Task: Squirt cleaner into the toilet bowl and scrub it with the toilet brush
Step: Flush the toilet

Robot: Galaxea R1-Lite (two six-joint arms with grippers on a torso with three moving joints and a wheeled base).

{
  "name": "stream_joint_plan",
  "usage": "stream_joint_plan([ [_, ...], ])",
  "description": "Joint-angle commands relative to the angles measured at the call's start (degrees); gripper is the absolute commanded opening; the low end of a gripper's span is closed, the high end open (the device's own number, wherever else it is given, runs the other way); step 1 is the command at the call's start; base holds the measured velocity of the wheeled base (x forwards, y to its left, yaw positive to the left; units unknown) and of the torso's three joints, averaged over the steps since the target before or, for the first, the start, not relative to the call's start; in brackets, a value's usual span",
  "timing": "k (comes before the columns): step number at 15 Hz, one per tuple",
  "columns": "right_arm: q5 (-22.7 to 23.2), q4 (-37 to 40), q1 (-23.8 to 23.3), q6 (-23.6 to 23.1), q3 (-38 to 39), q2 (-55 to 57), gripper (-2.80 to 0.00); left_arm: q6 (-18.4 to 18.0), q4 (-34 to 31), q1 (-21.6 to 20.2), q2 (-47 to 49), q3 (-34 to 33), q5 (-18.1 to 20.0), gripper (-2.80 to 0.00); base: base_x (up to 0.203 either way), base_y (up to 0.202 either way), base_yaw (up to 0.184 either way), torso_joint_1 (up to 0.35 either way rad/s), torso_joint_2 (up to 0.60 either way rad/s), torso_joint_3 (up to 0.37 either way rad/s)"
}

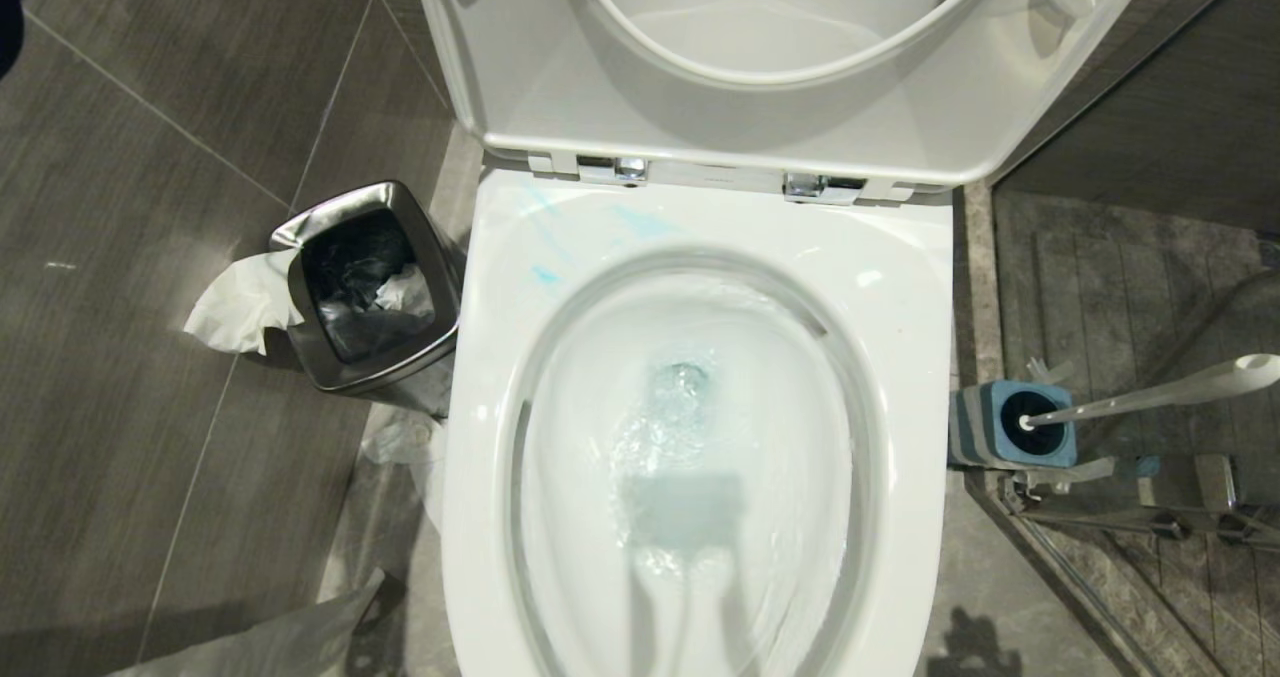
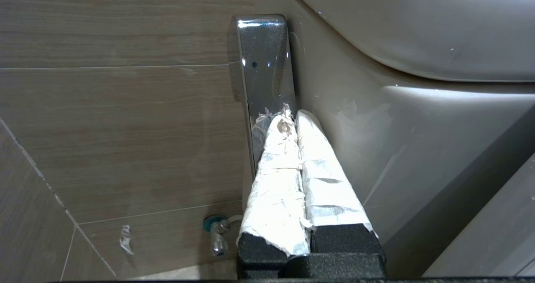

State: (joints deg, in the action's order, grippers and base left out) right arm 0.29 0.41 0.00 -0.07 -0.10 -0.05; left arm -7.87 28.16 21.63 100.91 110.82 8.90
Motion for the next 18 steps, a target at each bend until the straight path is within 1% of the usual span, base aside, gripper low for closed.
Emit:
stream_joint_plan([
  [1, 0.06, 0.02, 0.0, -0.02, 0.01, 0.05, -2.8, -0.04, 0.05, 0.08, 0.25, -0.08, -0.02, -2.8, 0.0, 0.0, 0.0, 0.0, 0.0, 0.0],
  [8, 0.06, 0.02, 0.0, -0.02, 0.01, 0.05, -2.8, -0.19, -0.14, 1.2, -1.11, -0.08, -0.2, -2.8, 0.0, 0.0, 0.0, 0.0, 0.0, 0.0],
  [10, 0.06, 0.02, 0.0, -0.02, 0.01, 0.05, -2.8, -0.51, -2.86, 1.22, -3.29, -0.08, -0.21, -2.8, 0.0, 0.0, 0.0, 0.0, 0.0, 0.0],
  [12, 0.06, 0.02, 0.0, -0.02, 0.01, 0.05, -2.8, -2.36, -7.78, 1.23, -6.91, 0.0, -0.28, -2.8, 0.0, 0.0, 0.0, 0.0, 0.0, 0.0],
  [14, 0.06, 0.02, 0.0, -0.02, 0.07, 0.05, -2.8, -3.02, -11.02, 1.16, -10.95, 0.08, -0.39, -2.8, 0.0, 0.0, 0.0, 0.0, 0.0, 0.0],
  [18, 0.02, -0.01, 0.0, -0.02, 0.01, 0.05, -2.8, -3.82, -14.7, 1.22, -18.04, -0.06, -0.97, -2.8, 0.0, 0.0, 0.0, 0.0, 0.0, 0.0],
])
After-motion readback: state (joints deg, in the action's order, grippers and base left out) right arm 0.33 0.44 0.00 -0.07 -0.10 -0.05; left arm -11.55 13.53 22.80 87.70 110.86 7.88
